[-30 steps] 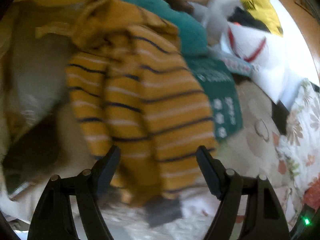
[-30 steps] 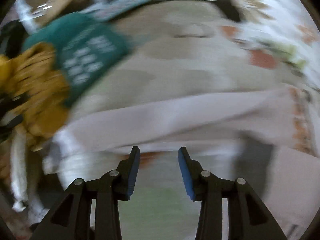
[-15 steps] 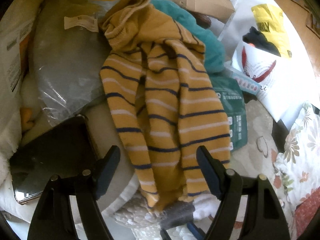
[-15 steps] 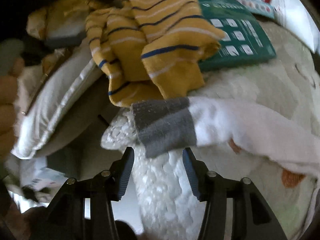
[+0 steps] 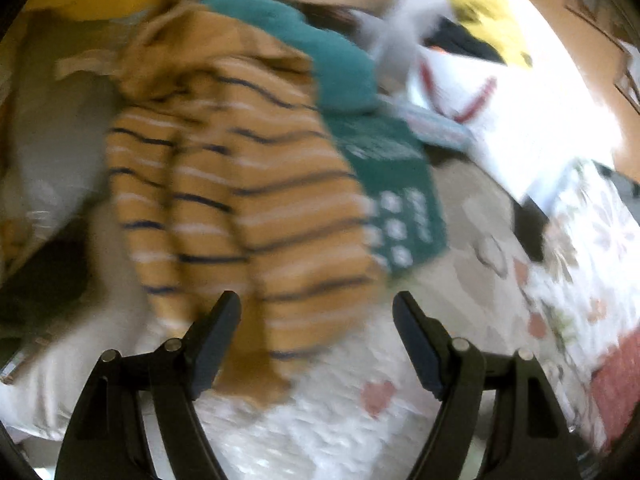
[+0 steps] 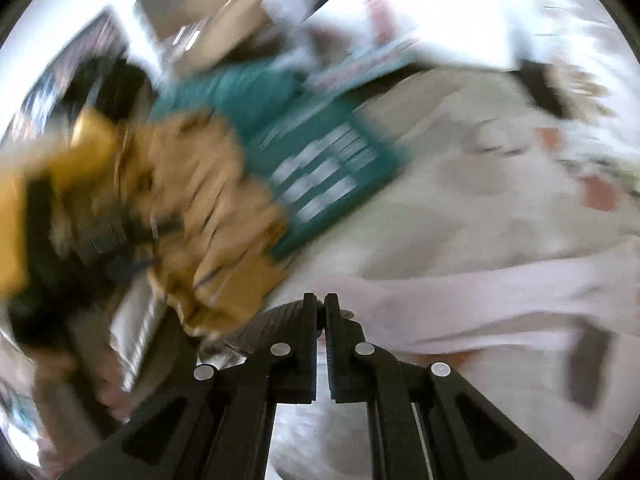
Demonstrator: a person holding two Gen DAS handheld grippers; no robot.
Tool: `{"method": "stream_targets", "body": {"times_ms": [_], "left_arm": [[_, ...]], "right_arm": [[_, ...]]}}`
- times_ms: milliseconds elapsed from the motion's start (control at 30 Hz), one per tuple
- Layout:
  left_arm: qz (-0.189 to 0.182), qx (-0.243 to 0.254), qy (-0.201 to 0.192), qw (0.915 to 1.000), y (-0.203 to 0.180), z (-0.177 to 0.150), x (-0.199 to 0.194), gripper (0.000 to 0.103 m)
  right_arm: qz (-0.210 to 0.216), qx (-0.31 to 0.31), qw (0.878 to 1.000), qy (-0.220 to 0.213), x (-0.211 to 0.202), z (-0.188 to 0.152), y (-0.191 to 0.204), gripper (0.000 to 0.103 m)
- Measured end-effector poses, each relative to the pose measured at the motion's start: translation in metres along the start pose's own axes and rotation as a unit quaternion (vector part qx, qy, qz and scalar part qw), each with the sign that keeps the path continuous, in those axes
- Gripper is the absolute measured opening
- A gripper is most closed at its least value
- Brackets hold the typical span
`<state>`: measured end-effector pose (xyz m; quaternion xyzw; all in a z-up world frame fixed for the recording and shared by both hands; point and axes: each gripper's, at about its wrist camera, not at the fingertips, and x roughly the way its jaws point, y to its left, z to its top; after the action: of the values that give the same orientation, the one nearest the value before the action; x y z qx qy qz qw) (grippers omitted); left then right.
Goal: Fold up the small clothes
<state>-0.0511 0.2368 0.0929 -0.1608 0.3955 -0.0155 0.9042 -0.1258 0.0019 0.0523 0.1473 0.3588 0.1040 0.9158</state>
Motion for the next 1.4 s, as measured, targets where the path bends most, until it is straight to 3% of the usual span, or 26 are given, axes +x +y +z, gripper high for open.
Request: {"method": "stream_targets", "body": {"times_ms": [167,300,400,533,567,700,733,867,1000,1100,1300,1333,1367,1400], "left_arm": [[-0.048,0.052,0.029,0.9971,-0.065,-0.02,0.011,0.077],[-0.091,0.084,0.065,0.9902,-0.118,-0.043,0.022,0.077],[-0.106,0.111,0.088,0.9842,-0.157,-0.062,0.03,0.077],[-0.12,0.132,0.117,0.977,-0.191,-0.081,0.039,0.077],[-0.123,0.137,0.122,0.9753,-0.198,-0.086,0.04,0.077],[-0.124,0.144,0.137,0.9722,-0.21,-0.097,0.045,0.077],[-0.123,0.142,0.139,0.9724,-0.21,-0.097,0.045,0.077],[-0.114,0.132,0.141,0.9746,-0.206,-0.094,0.051,0.077],[-0.107,0.131,0.141,0.9755,-0.202,-0.092,0.056,0.077],[-0.102,0.141,0.141,0.9746,-0.201,-0.091,0.058,0.077],[-0.098,0.153,0.144,0.9726,-0.197,-0.092,0.062,0.078],[-0.098,0.153,0.147,0.9722,-0.197,-0.093,0.063,0.078],[-0.097,0.153,0.15,0.9719,-0.196,-0.094,0.065,0.078],[-0.096,0.153,0.153,0.9715,-0.196,-0.095,0.066,0.078]], "right_arm": [[-0.082,0.074,0.991,-0.069,-0.139,0.008,-0.1,0.004],[-0.192,0.115,0.97,-0.097,-0.225,-0.013,-0.171,0.004],[-0.275,0.159,0.944,-0.09,-0.271,-0.043,-0.229,0.004],[-0.427,0.173,0.887,-0.019,-0.29,-0.087,-0.291,0.005],[-0.434,0.178,0.883,-0.016,-0.292,-0.092,-0.297,0.005],[-0.393,0.197,0.897,-0.034,-0.294,-0.097,-0.301,0.032],[-0.369,0.195,0.908,-0.037,-0.286,-0.09,-0.299,0.035],[-0.261,0.187,0.947,-0.029,-0.224,-0.059,-0.276,0.035],[-0.154,0.176,0.972,0.004,-0.139,-0.02,-0.254,0.038],[-0.122,0.177,0.976,0.037,-0.072,0.01,-0.249,0.038],[-0.117,0.218,0.965,0.09,0.021,0.035,-0.271,0.036],[-0.102,0.224,0.964,0.096,0.029,0.036,-0.273,0.016],[-0.083,0.222,0.967,0.098,0.034,0.038,-0.273,0.003],[-0.077,0.213,0.969,0.1,0.036,0.04,-0.271,0.003]]}}
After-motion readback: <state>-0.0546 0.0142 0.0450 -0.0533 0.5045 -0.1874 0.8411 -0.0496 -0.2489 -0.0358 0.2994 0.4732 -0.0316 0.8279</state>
